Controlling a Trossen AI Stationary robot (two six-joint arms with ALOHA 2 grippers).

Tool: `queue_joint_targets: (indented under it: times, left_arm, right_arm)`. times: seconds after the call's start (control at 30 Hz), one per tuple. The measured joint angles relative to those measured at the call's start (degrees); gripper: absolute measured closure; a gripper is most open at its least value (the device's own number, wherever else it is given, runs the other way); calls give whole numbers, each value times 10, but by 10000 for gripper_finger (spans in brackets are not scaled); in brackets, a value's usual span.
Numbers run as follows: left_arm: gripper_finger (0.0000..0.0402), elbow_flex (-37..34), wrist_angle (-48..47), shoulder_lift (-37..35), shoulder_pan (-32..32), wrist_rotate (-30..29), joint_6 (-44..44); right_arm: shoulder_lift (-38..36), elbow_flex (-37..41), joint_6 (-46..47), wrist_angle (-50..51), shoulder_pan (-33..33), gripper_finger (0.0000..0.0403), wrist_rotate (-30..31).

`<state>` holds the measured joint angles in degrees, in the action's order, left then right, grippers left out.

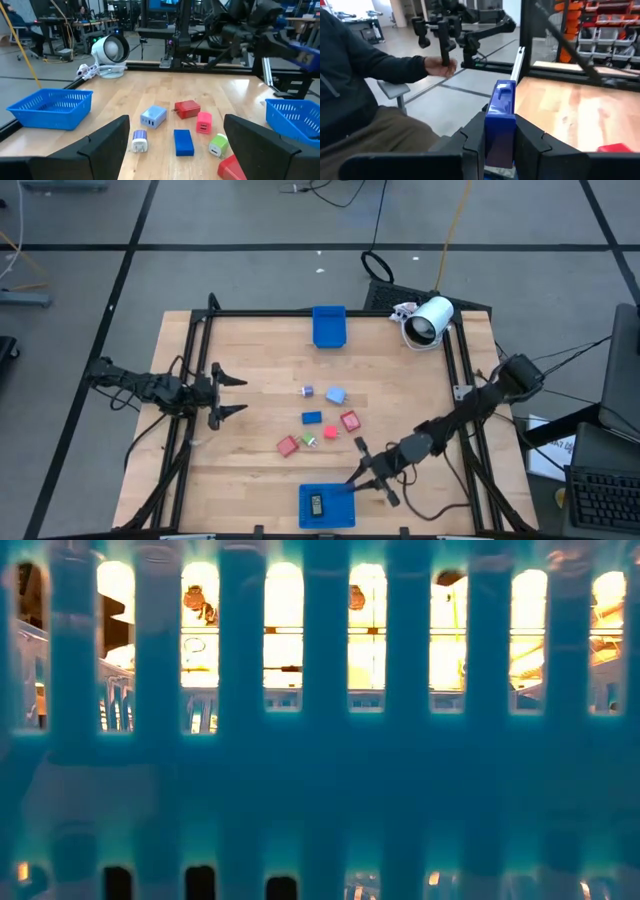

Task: Pick & Place Office items
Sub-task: Put the purple digital timer into the bottom blue bin

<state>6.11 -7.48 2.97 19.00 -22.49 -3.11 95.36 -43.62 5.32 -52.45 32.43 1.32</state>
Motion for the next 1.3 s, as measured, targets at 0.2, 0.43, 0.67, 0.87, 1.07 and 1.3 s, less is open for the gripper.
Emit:
queue_joint_targets:
  times: [0.2, 0.43, 0.67, 0.87, 1.07, 1.3]
  left_arm:
    - [89, 0, 5, 0, 0, 0, 0]
    - [95, 0, 3, 0, 0, 0, -1]
    - [83, 0, 4, 0, 0, 0, -1]
    - [73, 0, 4, 0, 0, 0, -1]
    - [82, 0, 4, 0, 0, 0, -1]
    - [95, 0, 4, 0, 0, 0, -1]
  right_arm:
    - [67, -46, 13, 0, 24, 346, 16]
    - [127, -77, 13, 0, 36, 346, 19]
    - [161, -76, 15, -10, 52, 346, 62]
    - [181, -76, 15, -55, 68, 346, 99]
    - [182, -76, 15, -48, 84, 346, 144]
    - [182, -76, 15, -47, 104, 346, 199]
